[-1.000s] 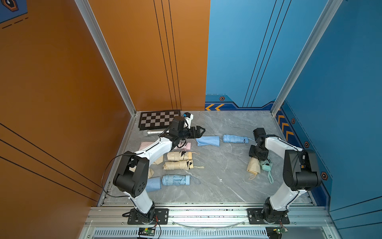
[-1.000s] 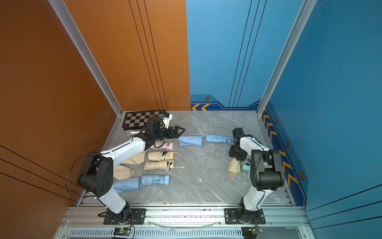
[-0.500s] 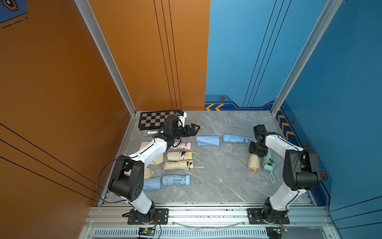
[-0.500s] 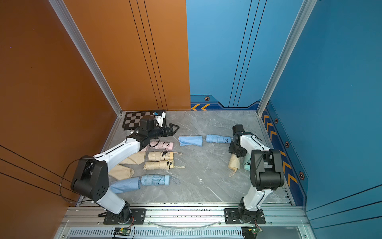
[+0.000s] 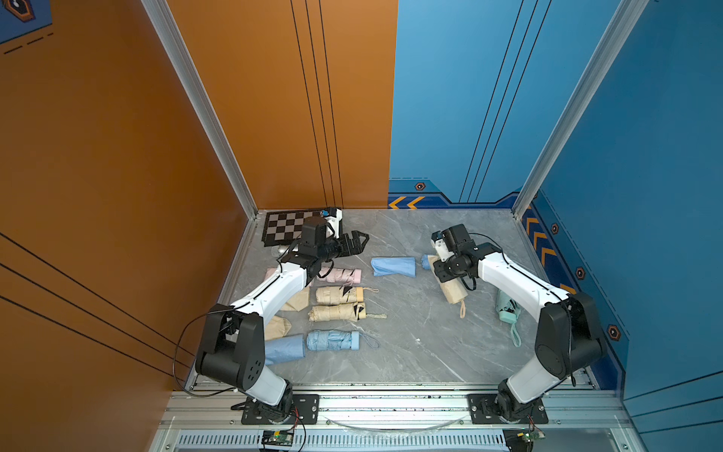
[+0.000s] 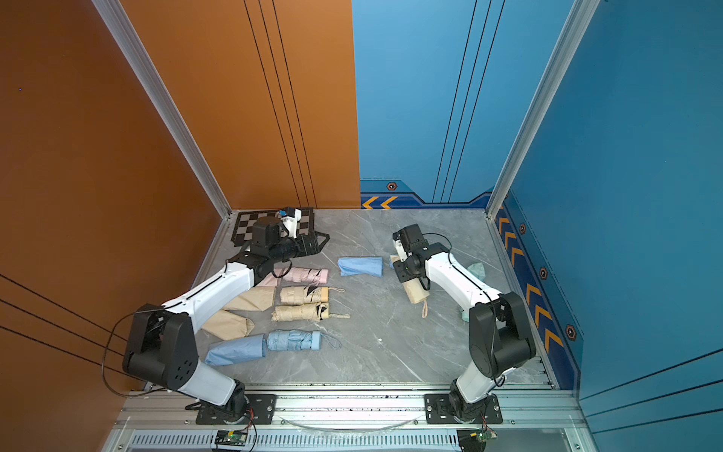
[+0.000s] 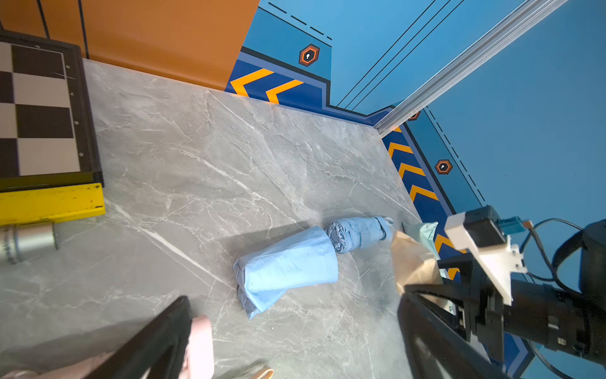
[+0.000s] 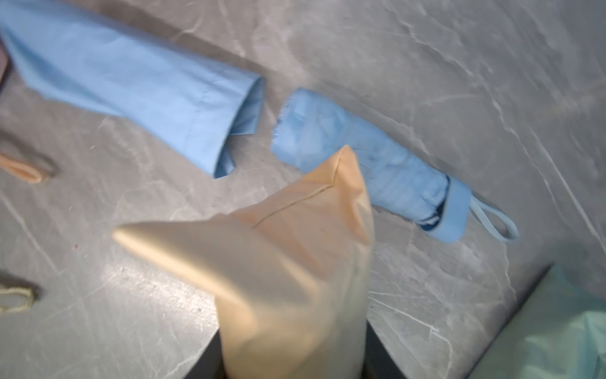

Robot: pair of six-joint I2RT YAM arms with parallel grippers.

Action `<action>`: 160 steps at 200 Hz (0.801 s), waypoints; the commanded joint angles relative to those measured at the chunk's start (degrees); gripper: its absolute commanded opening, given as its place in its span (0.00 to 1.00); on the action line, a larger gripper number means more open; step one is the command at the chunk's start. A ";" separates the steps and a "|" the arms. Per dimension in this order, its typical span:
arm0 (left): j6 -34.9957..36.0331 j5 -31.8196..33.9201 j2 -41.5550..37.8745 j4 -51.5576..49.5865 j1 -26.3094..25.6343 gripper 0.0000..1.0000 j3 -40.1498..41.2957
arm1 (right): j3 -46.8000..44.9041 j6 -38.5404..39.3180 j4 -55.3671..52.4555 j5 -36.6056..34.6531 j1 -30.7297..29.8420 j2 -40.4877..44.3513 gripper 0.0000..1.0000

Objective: Take umbrellas out of sleeves
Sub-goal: Place the umbrella at the center of the board.

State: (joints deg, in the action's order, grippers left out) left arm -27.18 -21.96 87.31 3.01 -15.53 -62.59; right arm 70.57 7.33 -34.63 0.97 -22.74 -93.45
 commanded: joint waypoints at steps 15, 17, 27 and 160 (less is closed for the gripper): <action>3.19 2.58 -6.15 -7.03 1.50 0.98 0.06 | -0.81 21.27 1.06 4.56 -5.64 -1.00 0.37; 3.19 2.79 -6.48 -7.35 1.58 0.98 0.09 | -0.90 21.90 1.06 4.43 -6.00 -1.16 0.37; 2.85 3.93 -7.84 -9.18 1.89 0.98 -0.20 | -1.33 26.82 1.14 3.73 -7.61 -1.89 0.37; -3.52 -1.52 -13.72 -18.13 5.07 0.93 1.87 | 6.23 52.33 8.98 -2.72 -15.67 -19.31 0.46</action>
State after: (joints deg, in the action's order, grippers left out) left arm -31.31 -19.53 75.68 -13.74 -10.61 -62.61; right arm 75.24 55.64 -30.15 -0.27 -38.28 -110.54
